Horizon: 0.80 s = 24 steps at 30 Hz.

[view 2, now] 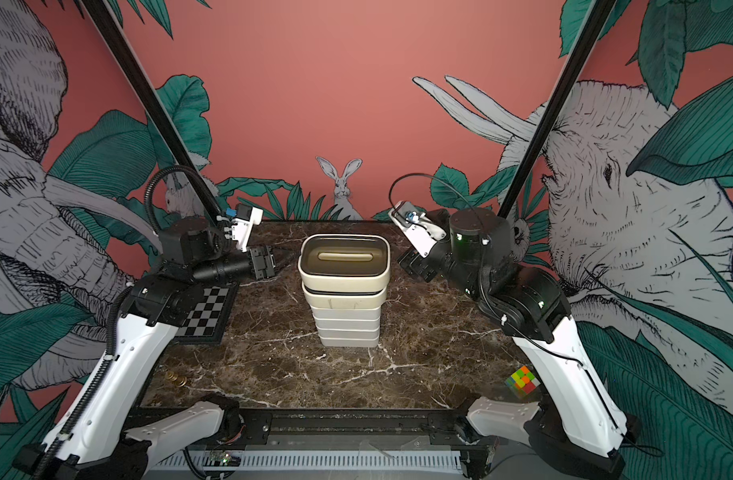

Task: Stack the tissue boxes
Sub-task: Place the tissue box at the tissue box.

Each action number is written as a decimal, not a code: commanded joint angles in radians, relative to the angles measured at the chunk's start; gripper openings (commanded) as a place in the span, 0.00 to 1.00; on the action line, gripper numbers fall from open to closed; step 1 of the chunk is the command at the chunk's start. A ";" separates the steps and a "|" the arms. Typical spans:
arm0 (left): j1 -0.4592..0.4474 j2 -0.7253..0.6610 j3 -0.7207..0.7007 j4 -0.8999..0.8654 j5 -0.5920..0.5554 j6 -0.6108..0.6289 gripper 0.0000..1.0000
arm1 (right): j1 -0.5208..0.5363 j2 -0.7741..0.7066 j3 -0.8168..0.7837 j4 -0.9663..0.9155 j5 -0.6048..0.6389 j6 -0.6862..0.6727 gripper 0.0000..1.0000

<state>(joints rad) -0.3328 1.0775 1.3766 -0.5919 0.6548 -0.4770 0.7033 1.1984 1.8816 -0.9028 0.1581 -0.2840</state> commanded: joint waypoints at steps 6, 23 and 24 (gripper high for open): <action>-0.003 0.001 0.045 -0.068 -0.011 0.000 0.63 | -0.197 0.070 0.042 -0.074 -0.302 0.627 0.71; -0.003 0.032 0.080 -0.039 0.050 -0.015 0.54 | -0.224 0.054 -0.130 -0.053 -0.569 0.743 0.53; -0.003 0.029 0.075 -0.040 0.051 -0.014 0.54 | -0.225 0.054 -0.142 -0.044 -0.581 0.748 0.53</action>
<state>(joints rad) -0.3332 1.1198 1.4448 -0.6312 0.6853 -0.4866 0.4831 1.2591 1.7645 -0.9627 -0.3771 0.4614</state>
